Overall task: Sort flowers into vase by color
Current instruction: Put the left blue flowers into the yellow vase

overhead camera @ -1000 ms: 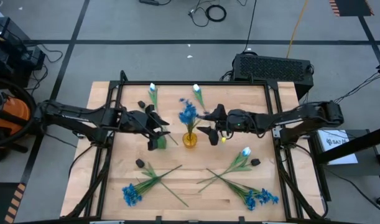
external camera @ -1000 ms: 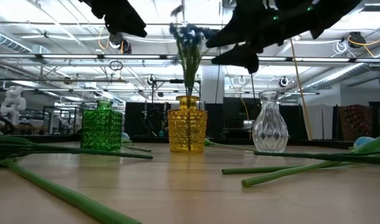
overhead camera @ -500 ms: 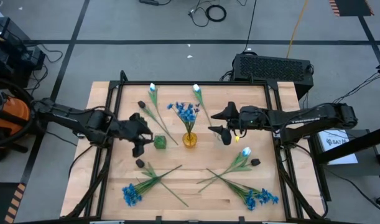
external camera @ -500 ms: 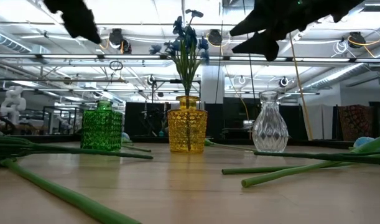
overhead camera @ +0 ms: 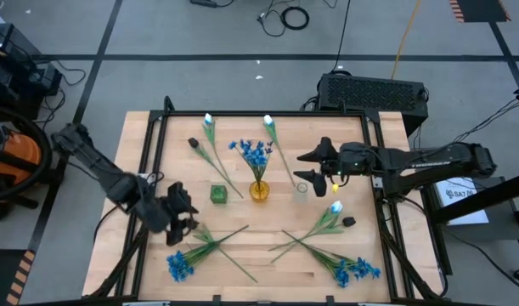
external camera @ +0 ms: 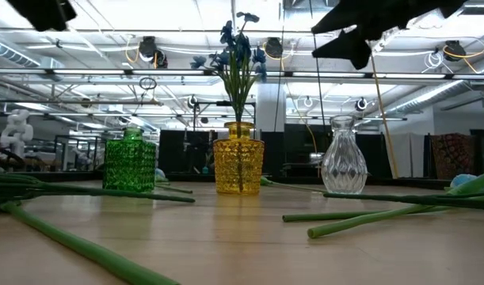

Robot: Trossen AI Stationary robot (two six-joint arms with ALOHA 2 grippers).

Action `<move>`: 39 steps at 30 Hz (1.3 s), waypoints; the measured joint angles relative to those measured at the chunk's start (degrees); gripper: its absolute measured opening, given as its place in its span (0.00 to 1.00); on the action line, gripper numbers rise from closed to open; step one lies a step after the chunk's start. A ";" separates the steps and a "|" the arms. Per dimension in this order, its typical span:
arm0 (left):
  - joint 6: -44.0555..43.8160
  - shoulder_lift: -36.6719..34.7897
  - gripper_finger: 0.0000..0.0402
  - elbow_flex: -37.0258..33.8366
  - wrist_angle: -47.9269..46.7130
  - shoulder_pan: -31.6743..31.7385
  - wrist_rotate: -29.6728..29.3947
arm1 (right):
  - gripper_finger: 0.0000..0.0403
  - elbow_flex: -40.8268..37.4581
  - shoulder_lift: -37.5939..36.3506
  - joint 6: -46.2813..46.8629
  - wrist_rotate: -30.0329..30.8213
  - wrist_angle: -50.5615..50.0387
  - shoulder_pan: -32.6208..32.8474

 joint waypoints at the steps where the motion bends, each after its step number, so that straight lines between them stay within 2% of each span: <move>1: -1.40 1.06 0.44 0.00 0.14 -1.20 -0.23 | 0.66 0.00 -0.65 0.34 -0.04 -1.01 0.42; 9: -7.47 13.21 0.44 0.00 7.99 -6.79 -0.55 | 0.66 0.00 -2.99 2.12 0.13 -4.30 4.38; 13: -9.88 19.17 0.44 0.00 10.29 -7.49 -0.87 | 0.66 0.00 -3.00 2.26 2.90 -4.31 5.73; 19: -13.32 26.04 0.44 0.00 10.30 -7.18 -1.98 | 0.66 0.00 -3.00 3.40 3.33 -4.27 6.12; 33: -13.71 34.19 0.44 0.00 14.75 -6.57 -1.09 | 0.66 0.00 -3.00 4.25 3.19 -4.19 6.12; 39: -13.76 35.76 0.44 0.00 15.00 -6.59 2.19 | 0.66 0.00 -3.00 4.53 3.14 -2.82 6.12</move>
